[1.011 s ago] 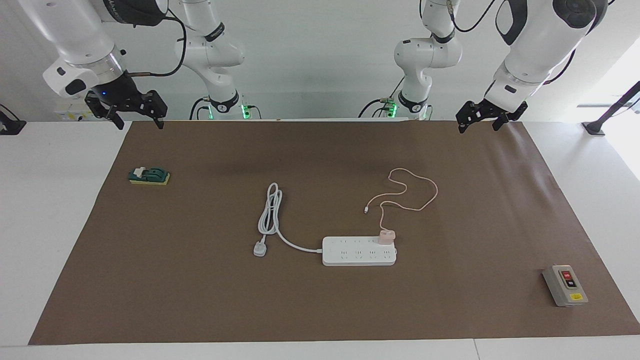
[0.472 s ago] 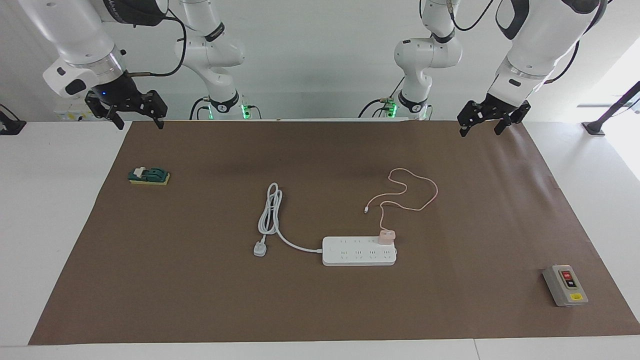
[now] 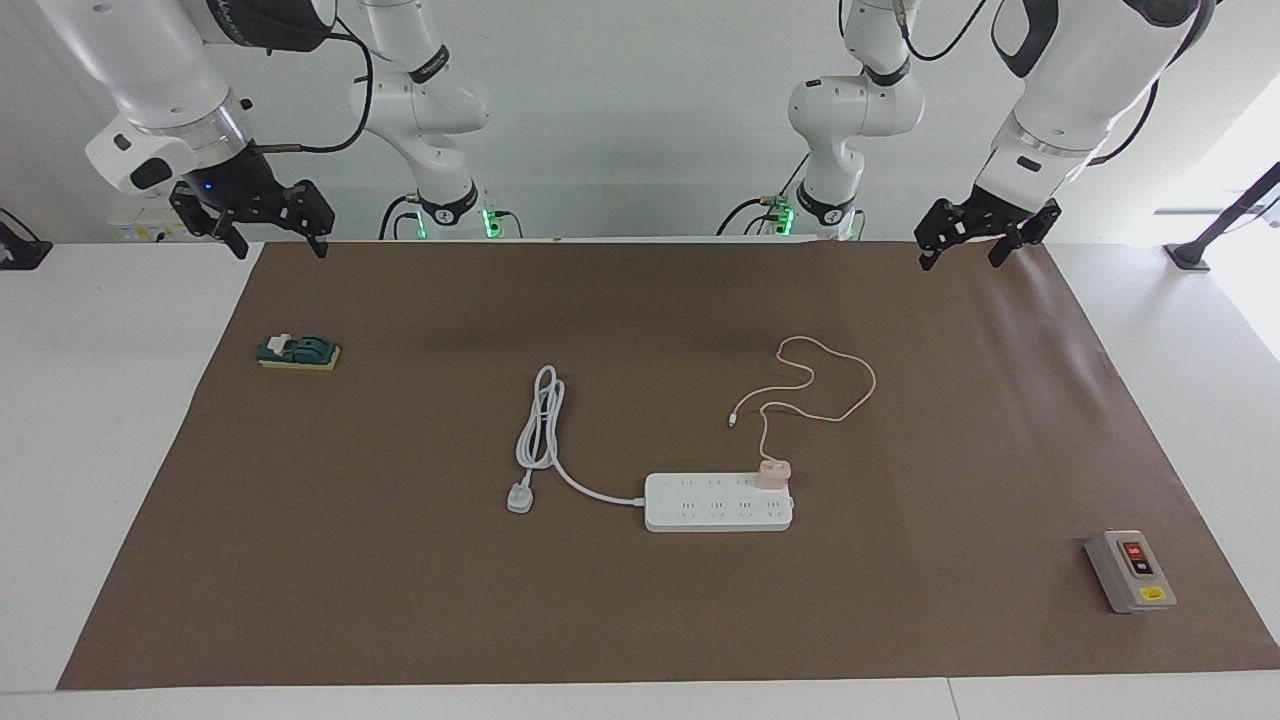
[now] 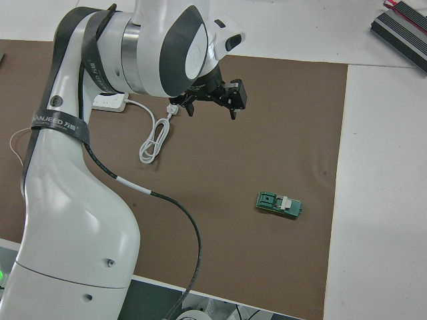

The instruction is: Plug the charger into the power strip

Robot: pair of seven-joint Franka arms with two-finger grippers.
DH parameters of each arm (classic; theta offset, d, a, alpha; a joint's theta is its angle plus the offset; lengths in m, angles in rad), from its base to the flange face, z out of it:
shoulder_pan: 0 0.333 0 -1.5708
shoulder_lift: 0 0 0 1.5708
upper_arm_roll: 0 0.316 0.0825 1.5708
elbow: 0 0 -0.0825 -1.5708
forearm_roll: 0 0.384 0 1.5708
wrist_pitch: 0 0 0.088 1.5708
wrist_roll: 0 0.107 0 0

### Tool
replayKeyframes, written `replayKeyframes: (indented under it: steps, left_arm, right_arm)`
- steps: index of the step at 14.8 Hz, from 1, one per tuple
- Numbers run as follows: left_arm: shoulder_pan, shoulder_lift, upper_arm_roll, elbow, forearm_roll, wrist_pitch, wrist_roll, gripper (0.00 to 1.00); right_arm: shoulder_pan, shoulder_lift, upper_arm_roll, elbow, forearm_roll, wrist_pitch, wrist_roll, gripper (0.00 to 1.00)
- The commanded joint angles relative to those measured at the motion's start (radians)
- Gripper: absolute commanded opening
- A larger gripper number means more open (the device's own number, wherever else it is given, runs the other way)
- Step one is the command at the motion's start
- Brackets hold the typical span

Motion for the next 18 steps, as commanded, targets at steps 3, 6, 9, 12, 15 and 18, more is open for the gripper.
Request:
replayKeyframes:
  steps: [3, 6, 9, 12, 15, 18]
  left_arm:
    - [-0.011, -0.016, 0.010, 0.001, 0.030, -0.035, 0.017, 1.00]
    - [-0.011, -0.016, 0.010, 0.002, 0.030, -0.033, 0.019, 1.00]
    - [-0.011, -0.016, 0.010, 0.004, 0.030, -0.035, 0.019, 1.00]
    - [-0.011, -0.018, 0.010, 0.010, 0.027, -0.038, 0.020, 1.00]
    - [-0.011, -0.018, 0.010, 0.017, 0.027, -0.065, 0.022, 1.00]
    - [-0.011, -0.019, 0.010, 0.020, 0.024, -0.074, 0.022, 1.00]
  right_arm:
    - [0.003, -0.022, 0.002, -0.022, 0.014, 0.011, 0.017, 1.00]
    - [0.001, -0.022, 0.003, -0.022, 0.014, 0.011, 0.017, 1.00]
    - [0.001, -0.022, 0.003, -0.022, 0.014, 0.011, 0.017, 1.00]
    - [0.001, -0.022, 0.003, -0.022, 0.014, 0.011, 0.017, 1.00]
    - [0.001, -0.022, 0.003, -0.022, 0.014, 0.011, 0.017, 1.00]
    - [0.003, -0.022, 0.003, -0.022, 0.014, 0.011, 0.017, 1.00]
